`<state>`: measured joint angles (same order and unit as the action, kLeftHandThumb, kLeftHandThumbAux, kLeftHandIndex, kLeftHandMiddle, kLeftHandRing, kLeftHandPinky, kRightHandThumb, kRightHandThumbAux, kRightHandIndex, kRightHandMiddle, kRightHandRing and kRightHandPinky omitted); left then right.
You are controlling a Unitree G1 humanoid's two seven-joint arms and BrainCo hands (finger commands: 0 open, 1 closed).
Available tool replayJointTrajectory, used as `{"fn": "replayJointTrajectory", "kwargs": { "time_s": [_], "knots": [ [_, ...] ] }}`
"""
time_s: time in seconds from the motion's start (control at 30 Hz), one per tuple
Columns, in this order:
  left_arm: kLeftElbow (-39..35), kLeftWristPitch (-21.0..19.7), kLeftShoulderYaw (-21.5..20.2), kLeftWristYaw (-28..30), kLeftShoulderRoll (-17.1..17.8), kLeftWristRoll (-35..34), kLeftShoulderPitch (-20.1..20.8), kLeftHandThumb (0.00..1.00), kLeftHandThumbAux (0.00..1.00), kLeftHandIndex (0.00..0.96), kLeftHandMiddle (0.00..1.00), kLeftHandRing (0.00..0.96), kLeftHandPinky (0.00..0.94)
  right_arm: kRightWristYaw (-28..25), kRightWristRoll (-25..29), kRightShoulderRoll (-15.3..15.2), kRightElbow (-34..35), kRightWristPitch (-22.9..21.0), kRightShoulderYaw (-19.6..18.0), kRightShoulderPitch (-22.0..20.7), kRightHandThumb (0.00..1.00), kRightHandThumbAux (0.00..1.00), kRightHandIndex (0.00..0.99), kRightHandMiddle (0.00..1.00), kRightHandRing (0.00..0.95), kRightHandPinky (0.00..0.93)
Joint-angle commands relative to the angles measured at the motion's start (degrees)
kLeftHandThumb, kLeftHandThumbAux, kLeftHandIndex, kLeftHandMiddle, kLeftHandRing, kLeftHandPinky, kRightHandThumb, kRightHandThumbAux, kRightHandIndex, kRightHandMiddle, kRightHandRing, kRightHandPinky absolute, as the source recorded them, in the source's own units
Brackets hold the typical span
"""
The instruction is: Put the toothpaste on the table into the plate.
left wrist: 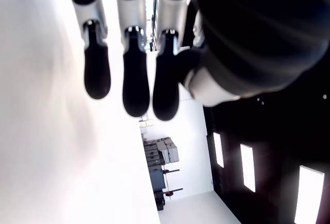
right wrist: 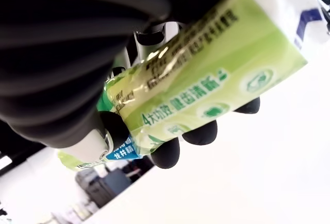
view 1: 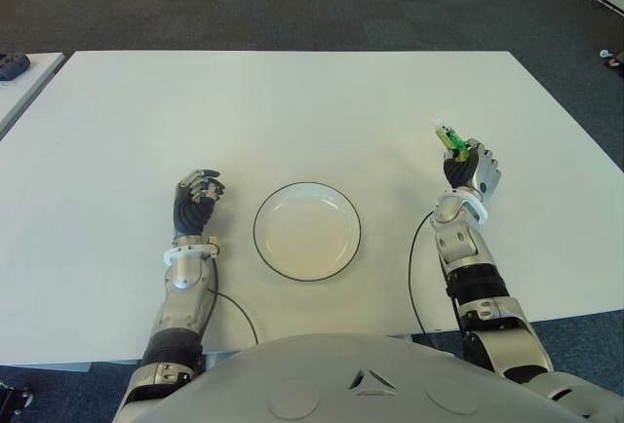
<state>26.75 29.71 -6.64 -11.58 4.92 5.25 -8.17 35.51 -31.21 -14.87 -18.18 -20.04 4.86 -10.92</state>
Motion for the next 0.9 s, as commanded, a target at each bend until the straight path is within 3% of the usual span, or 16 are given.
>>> {"fn": "replayJointTrajectory", "kwargs": {
  "time_s": [0.03,0.13,0.3,0.53,0.9],
  "knots": [
    [3.33,-0.50,0.34,0.35,-0.23,0.33,-0.88,0.699,0.722,0.431,0.580,0.570,0.547,1.32,0.13,0.91,2.55,4.52,-0.20,1.63,0.715,0.714,0.436,0.762,0.776,0.802],
    [3.18,-1.11,0.47,0.43,-0.18,0.39,-0.85,0.699,0.722,0.431,0.584,0.568,0.537,2.49,-0.23,1.68,3.79,7.67,0.37,2.47,0.715,0.714,0.437,0.767,0.779,0.805],
    [2.93,-0.94,0.93,0.71,-0.13,0.59,-0.75,0.698,0.722,0.431,0.590,0.575,0.553,6.37,-1.45,3.71,3.29,18.28,4.23,3.40,0.713,0.716,0.437,0.786,0.796,0.823],
    [2.49,-1.47,1.43,0.91,-0.25,0.54,-0.59,0.698,0.723,0.431,0.585,0.567,0.542,7.85,-3.62,2.01,1.36,30.68,7.36,3.20,0.711,0.719,0.438,0.823,0.828,0.848],
    [1.79,-2.99,1.74,-0.23,-0.74,1.32,-0.36,0.701,0.722,0.432,0.578,0.573,0.543,5.13,-7.30,-0.11,0.00,43.98,12.17,1.61,0.714,0.719,0.438,0.884,0.878,0.880]
  ]
}}
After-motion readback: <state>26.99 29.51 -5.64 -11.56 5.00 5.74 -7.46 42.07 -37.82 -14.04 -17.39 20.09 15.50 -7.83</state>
